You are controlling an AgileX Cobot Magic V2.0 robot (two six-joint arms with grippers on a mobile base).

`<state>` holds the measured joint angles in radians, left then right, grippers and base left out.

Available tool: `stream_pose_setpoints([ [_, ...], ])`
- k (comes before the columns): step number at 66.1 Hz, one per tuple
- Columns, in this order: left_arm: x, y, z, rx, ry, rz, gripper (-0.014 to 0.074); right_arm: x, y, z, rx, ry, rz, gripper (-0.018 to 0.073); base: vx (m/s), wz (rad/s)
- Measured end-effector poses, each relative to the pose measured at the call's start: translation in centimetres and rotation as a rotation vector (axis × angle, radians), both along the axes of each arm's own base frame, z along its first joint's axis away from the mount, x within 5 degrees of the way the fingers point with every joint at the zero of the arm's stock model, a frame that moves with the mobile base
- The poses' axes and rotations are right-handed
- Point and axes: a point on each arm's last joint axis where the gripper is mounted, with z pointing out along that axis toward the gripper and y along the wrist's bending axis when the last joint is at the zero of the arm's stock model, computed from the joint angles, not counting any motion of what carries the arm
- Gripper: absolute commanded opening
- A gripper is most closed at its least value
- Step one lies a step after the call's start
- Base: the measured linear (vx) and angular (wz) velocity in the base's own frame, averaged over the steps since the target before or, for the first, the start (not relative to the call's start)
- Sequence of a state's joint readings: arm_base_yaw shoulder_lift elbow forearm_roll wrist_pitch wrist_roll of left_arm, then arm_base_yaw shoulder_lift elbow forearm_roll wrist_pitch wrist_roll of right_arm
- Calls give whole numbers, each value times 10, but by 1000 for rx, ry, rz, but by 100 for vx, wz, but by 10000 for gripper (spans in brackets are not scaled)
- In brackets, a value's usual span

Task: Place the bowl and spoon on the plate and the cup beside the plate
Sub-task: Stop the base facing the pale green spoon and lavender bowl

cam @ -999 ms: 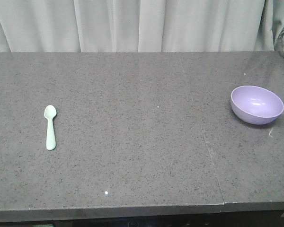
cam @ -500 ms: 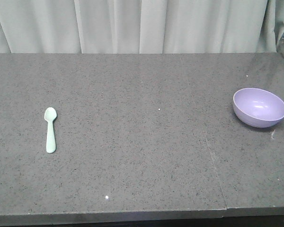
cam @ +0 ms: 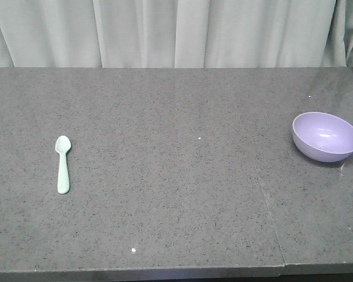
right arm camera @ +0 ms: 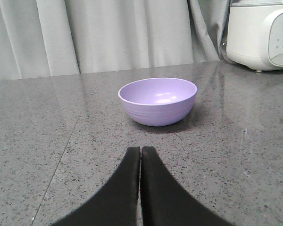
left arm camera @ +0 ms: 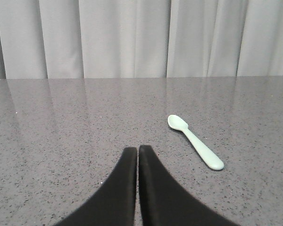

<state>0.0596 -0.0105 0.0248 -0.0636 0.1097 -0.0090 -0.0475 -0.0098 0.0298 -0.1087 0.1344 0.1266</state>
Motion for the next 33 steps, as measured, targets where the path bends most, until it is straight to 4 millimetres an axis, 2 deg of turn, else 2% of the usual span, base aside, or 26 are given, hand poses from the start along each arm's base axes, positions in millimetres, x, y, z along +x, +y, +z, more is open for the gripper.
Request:
stream_pose_setpoints([
  [33, 0, 0, 0, 0, 0, 0, -6, 0, 0, 0, 0, 0, 0, -2, 1, 0],
])
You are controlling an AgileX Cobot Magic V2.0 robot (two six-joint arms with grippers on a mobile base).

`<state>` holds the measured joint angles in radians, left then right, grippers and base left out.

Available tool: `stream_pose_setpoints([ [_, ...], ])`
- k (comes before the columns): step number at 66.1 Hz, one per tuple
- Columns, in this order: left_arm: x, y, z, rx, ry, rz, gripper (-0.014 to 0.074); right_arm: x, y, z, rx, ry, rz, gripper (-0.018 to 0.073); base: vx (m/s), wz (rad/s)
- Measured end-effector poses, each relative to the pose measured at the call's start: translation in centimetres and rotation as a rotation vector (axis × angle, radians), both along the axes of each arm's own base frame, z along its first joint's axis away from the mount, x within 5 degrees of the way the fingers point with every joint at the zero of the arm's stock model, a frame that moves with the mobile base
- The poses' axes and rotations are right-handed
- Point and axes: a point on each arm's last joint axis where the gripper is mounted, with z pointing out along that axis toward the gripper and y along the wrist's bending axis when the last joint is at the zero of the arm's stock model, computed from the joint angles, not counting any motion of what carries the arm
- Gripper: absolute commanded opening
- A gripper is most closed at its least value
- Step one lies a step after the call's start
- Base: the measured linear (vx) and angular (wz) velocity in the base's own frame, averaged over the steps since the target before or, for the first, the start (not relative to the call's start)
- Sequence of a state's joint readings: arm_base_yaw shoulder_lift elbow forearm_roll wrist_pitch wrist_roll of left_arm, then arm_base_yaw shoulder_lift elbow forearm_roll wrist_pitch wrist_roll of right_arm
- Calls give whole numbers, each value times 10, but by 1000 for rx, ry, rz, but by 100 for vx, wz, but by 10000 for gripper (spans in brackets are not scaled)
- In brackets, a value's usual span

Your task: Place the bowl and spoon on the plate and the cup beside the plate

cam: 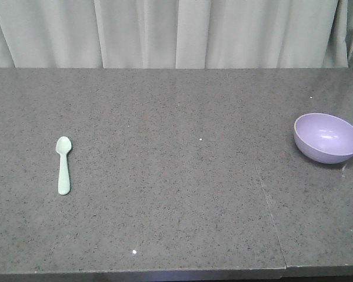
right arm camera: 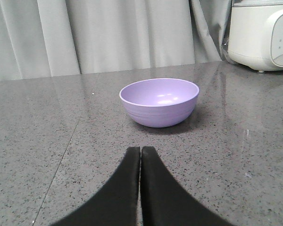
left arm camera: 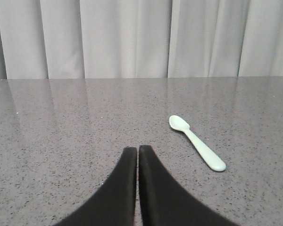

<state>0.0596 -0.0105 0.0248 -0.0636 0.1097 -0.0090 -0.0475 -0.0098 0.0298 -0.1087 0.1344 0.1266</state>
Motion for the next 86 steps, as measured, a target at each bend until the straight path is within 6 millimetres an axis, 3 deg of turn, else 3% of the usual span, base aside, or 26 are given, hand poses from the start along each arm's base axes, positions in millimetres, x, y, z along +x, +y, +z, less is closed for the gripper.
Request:
stream_pose_setpoints([
  [86, 0, 0, 0, 0, 0, 0, -6, 0, 0, 0, 0, 0, 0, -2, 0, 0],
])
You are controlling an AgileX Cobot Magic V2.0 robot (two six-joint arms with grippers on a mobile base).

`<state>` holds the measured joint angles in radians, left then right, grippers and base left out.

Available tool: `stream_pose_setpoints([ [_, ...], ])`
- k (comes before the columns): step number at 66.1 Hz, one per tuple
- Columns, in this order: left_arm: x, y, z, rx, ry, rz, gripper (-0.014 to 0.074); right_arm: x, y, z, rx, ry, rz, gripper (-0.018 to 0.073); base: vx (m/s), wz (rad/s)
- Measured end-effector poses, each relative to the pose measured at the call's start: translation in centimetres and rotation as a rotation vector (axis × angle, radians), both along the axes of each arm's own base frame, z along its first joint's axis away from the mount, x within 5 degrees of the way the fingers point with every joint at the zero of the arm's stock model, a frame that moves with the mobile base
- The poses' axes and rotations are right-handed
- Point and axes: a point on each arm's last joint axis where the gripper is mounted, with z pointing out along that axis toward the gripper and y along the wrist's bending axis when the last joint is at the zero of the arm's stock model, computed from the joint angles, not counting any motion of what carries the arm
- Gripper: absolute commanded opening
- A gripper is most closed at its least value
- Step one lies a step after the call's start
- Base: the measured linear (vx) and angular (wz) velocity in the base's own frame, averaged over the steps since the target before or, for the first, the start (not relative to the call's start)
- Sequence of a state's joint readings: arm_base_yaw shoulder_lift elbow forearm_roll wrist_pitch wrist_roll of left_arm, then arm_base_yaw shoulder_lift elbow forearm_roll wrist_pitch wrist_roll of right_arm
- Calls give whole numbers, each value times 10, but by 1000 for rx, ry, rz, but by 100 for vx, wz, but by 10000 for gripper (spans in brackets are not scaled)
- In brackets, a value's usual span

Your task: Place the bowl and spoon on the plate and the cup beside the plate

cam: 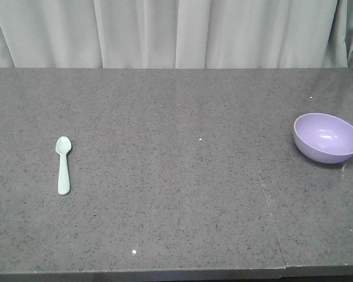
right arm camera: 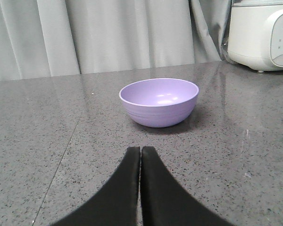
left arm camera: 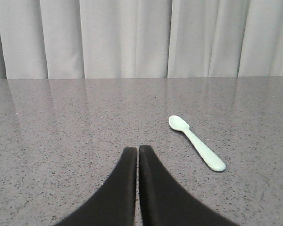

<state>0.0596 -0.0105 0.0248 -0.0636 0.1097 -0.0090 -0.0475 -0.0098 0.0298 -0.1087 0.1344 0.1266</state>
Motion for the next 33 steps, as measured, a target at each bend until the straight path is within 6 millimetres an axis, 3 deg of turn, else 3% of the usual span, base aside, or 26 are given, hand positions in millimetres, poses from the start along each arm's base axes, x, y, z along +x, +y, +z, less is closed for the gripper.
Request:
stream_pose_setpoints([
  [33, 0, 0, 0, 0, 0, 0, -6, 0, 0, 0, 0, 0, 0, -2, 0, 0],
])
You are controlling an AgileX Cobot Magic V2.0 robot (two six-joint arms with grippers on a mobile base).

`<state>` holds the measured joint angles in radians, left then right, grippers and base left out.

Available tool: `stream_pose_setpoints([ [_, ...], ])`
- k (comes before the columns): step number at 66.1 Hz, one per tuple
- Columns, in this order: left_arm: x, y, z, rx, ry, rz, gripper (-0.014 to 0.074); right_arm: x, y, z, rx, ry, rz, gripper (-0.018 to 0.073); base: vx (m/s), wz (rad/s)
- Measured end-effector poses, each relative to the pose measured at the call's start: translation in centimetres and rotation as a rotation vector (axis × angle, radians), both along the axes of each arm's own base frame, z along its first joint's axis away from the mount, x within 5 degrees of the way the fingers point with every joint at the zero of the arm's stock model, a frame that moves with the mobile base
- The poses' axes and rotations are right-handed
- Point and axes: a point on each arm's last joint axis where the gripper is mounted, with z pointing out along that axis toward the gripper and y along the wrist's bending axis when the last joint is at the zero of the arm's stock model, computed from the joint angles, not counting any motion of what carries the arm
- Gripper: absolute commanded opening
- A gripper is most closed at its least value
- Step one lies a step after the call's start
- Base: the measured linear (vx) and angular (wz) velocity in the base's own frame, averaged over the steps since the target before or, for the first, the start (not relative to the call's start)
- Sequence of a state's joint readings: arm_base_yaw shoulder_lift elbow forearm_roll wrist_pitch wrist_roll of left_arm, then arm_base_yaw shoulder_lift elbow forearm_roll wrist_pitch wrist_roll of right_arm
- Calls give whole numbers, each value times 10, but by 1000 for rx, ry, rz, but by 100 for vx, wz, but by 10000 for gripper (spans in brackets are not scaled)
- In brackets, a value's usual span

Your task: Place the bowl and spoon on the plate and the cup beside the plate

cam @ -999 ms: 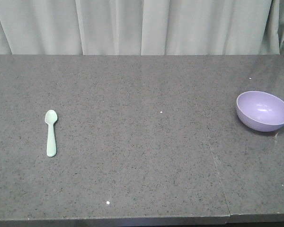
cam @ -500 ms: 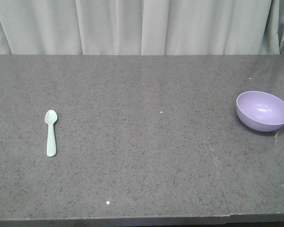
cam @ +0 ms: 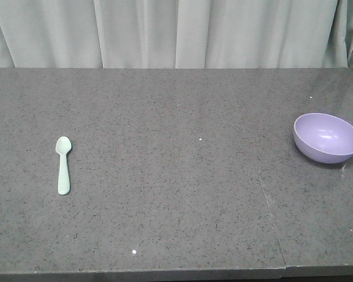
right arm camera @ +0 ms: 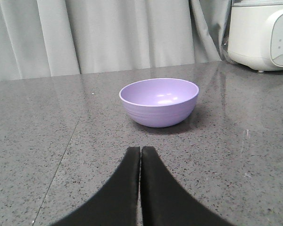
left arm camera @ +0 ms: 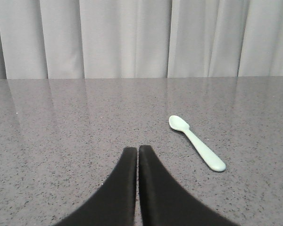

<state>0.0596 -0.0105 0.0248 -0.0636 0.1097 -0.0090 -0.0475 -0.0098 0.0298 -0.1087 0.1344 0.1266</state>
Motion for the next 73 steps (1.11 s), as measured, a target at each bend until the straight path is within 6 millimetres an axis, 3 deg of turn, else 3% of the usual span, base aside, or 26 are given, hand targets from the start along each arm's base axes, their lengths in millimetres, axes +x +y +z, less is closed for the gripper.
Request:
stream_pose_setpoints([
  [73, 0, 0, 0, 0, 0, 0, -6, 0, 0, 0, 0, 0, 0, -2, 0, 0],
])
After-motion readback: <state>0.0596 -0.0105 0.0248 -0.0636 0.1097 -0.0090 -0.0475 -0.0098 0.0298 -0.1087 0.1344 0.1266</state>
